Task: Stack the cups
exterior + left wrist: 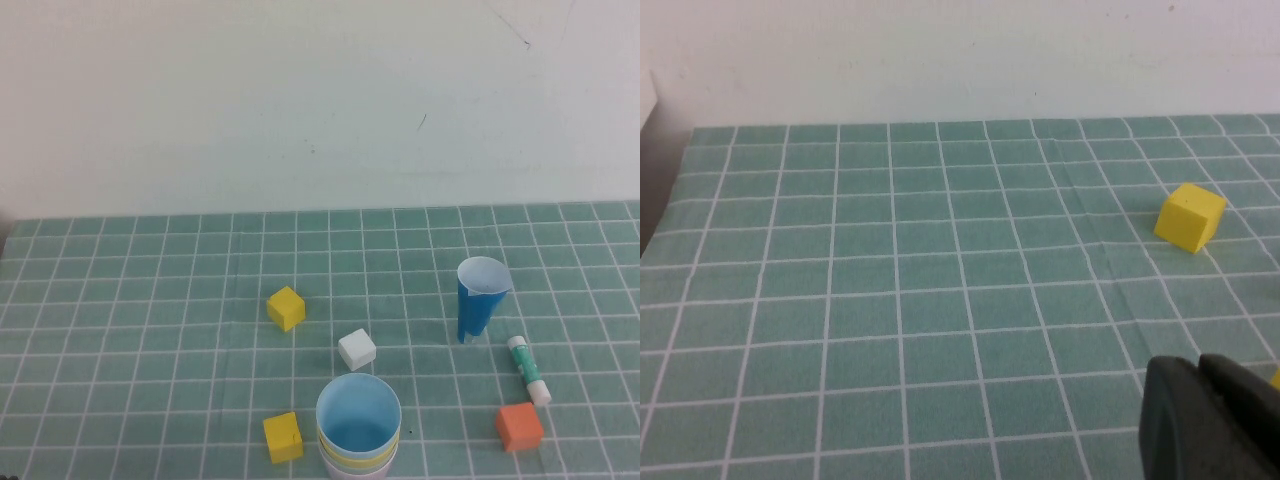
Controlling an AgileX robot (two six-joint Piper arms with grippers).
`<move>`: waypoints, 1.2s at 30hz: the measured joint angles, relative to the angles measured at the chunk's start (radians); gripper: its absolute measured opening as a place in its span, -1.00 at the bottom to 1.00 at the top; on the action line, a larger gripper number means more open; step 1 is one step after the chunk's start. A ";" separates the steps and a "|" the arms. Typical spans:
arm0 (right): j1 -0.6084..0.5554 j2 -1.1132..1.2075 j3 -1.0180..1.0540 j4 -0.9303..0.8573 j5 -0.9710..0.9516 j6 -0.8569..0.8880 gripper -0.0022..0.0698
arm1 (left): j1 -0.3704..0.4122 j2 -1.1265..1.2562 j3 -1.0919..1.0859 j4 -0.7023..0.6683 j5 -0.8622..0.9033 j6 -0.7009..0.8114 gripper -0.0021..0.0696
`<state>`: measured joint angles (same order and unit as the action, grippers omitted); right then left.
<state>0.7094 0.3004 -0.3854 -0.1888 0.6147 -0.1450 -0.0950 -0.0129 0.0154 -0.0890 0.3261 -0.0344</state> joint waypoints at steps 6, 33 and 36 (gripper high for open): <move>0.000 0.000 0.000 0.000 0.000 0.000 -0.94 | 0.000 0.000 0.000 0.000 0.000 0.000 -0.95; 0.000 0.000 0.005 -0.007 0.000 -0.020 -0.94 | 0.000 0.000 0.000 0.002 0.000 0.006 -0.95; -0.010 0.000 0.005 -0.012 -0.022 -0.047 -0.94 | 0.000 0.000 0.000 0.002 0.000 0.006 -0.95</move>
<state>0.6998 0.3004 -0.3808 -0.2006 0.5928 -0.1916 -0.0950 -0.0129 0.0154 -0.0869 0.3261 -0.0284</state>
